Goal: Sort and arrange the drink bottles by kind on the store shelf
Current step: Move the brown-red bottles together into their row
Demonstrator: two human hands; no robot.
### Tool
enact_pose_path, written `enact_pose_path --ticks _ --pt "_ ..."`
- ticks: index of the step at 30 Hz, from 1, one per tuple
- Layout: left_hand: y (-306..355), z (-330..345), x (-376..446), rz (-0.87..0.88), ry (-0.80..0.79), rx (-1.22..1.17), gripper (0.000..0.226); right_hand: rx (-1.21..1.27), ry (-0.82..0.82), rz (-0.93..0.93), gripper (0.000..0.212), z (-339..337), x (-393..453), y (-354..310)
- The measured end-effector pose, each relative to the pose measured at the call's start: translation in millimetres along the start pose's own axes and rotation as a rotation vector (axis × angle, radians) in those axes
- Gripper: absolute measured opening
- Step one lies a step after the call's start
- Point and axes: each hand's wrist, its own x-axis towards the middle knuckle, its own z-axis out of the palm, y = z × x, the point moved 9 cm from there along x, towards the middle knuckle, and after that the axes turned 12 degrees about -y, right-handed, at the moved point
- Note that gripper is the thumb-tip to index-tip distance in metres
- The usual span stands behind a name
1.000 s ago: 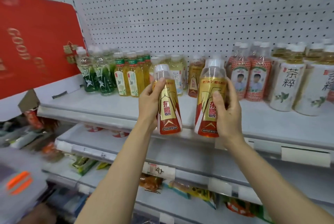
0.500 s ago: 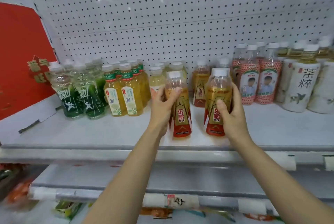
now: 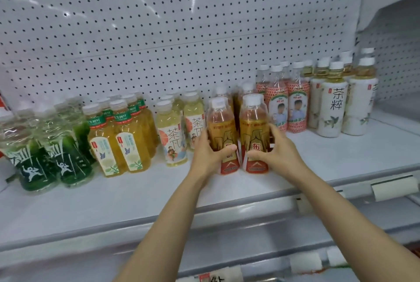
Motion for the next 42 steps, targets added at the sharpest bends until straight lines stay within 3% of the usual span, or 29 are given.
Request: enact_pose_path --ticks 7,14,21,25,27,30,33,35,38,42 --pt "-42 -7 54 -0.124 0.115 0.143 0.091 0.019 -0.095 0.09 0.071 -16 45 33" --pt "-33 2 63 -0.134 0.183 0.189 0.103 -0.031 -0.153 0.065 0.071 -13 72 49" --pt "-15 17 57 -0.122 0.153 0.118 0.073 -0.156 -0.153 0.046 0.072 -9 86 60" --pt "-8 22 56 -0.139 0.176 0.136 0.076 -0.187 -0.151 0.012 0.066 -10 87 58" --pt "-5 24 55 -0.148 0.224 0.177 0.09 -0.197 -0.163 0.011 0.067 -10 87 59" --pt "16 30 44 -0.099 0.399 0.33 0.113 -0.255 -0.187 0.034 0.063 -12 81 59" --pt "64 48 25 0.118 0.557 0.685 0.108 -0.374 -0.179 0.017 0.061 -21 69 57" --pt "84 68 29 0.222 0.524 0.924 0.103 -0.497 -0.147 -0.004 0.062 -34 59 56" --pt "95 93 46 0.23 0.389 1.199 0.093 -0.688 -0.063 -0.056 0.059 -62 46 47" --pt "102 123 50 0.359 0.263 1.368 0.076 -0.821 0.025 -0.076 0.049 -103 29 44"
